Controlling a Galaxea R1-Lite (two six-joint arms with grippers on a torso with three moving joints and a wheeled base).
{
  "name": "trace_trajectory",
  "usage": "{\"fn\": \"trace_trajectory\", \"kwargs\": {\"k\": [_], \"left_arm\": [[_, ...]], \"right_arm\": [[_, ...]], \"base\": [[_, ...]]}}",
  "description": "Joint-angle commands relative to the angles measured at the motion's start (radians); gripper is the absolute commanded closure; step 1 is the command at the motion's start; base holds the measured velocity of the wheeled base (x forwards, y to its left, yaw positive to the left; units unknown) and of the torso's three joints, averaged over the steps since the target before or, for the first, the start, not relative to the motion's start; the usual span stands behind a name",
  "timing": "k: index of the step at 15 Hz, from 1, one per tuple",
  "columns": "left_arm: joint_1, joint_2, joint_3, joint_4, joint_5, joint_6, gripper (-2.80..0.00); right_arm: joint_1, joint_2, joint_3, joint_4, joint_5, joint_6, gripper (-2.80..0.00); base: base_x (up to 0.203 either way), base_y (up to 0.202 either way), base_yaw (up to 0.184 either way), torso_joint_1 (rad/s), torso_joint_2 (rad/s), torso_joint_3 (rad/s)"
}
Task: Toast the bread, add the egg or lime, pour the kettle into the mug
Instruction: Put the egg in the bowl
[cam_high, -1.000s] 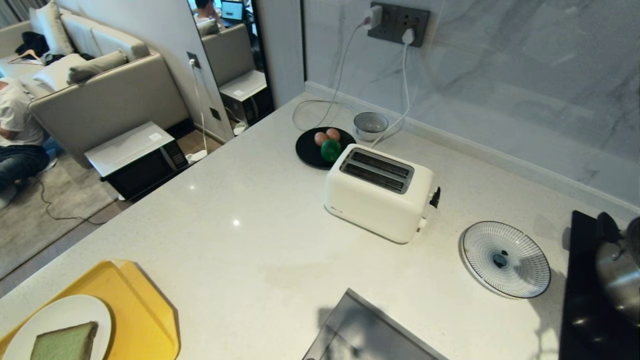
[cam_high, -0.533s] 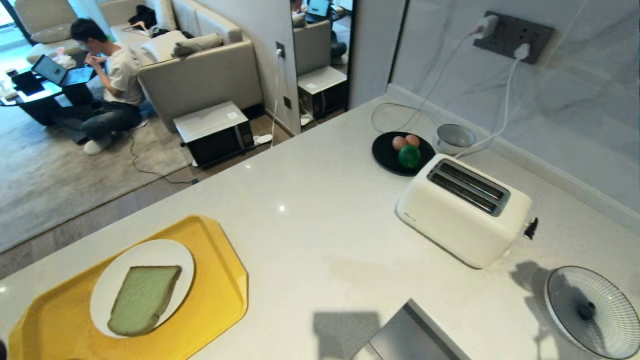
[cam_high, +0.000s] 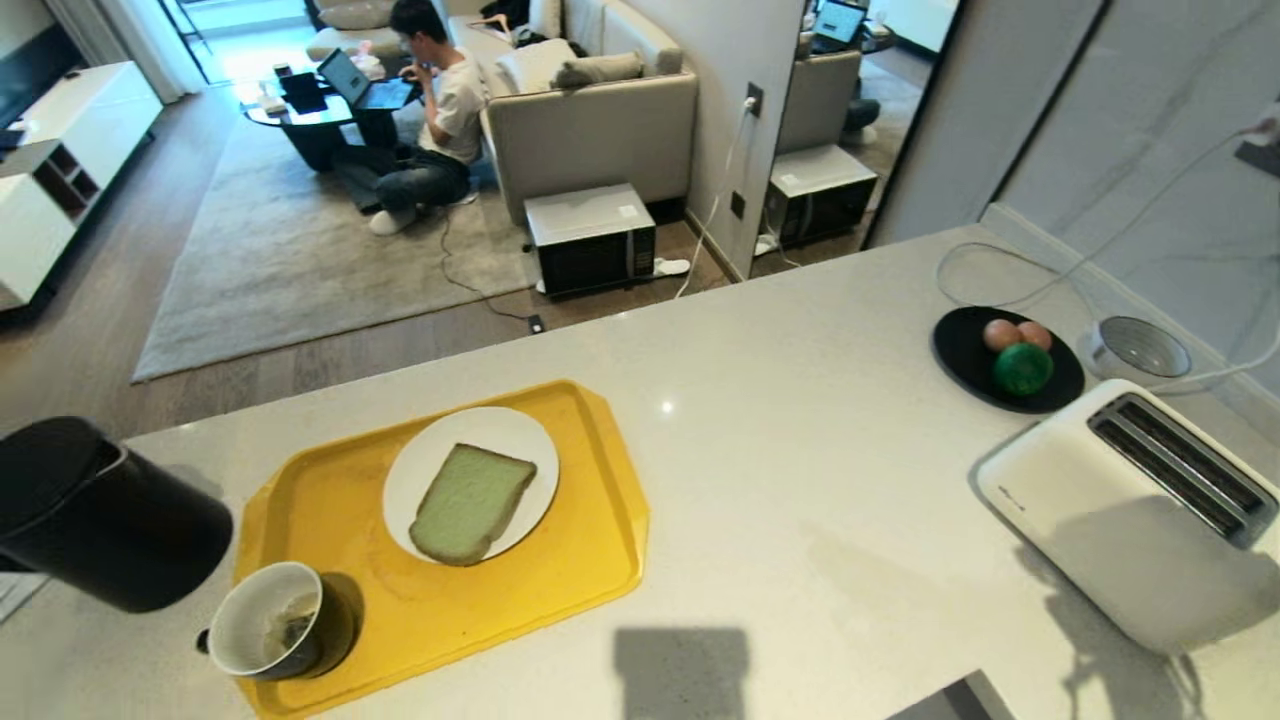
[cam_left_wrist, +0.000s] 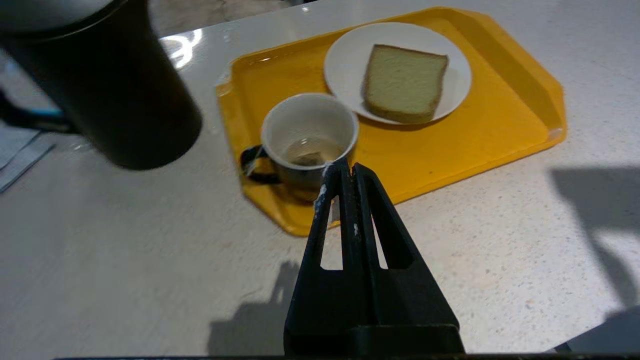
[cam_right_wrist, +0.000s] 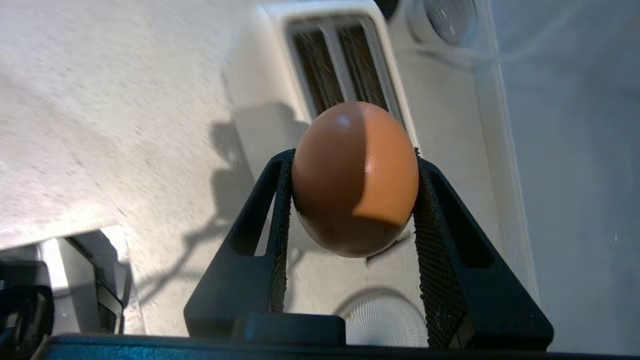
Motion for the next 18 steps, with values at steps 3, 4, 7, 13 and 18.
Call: {"fn": "trace_trajectory", "kwargs": {"k": [3, 4, 7, 13, 18], "left_arm": [[0.000, 0.000, 0.000, 0.000, 0.000, 0.000, 0.00], [0.000, 0.000, 0.000, 0.000, 0.000, 0.000, 0.00], [0.000, 0.000, 0.000, 0.000, 0.000, 0.001, 0.00], [0.000, 0.000, 0.000, 0.000, 0.000, 0.000, 0.00], [0.000, 0.000, 0.000, 0.000, 0.000, 0.000, 0.00]], "right_arm": [[0.002, 0.014, -0.019, 0.001, 0.002, -0.070, 0.00], [0.002, 0.017, -0.021, 0.002, 0.004, -0.079, 0.00], [0.002, 0.026, -0.022, 0.003, 0.007, -0.092, 0.00], [0.011, 0.049, -0.022, 0.008, 0.009, -0.096, 0.00], [0.016, 0.060, -0.024, 0.007, 0.010, -0.096, 0.00]], "base": [[-0.001, -0.009, 0.172, 0.003, 0.00, 0.005], [0.001, -0.006, 0.174, 0.006, 0.00, 0.000], [0.001, -0.010, 0.174, 0.002, 0.00, 0.003], [-0.001, -0.009, 0.172, 0.003, 0.00, 0.002], [-0.001, -0.010, 0.173, 0.002, 0.00, 0.000]]}}
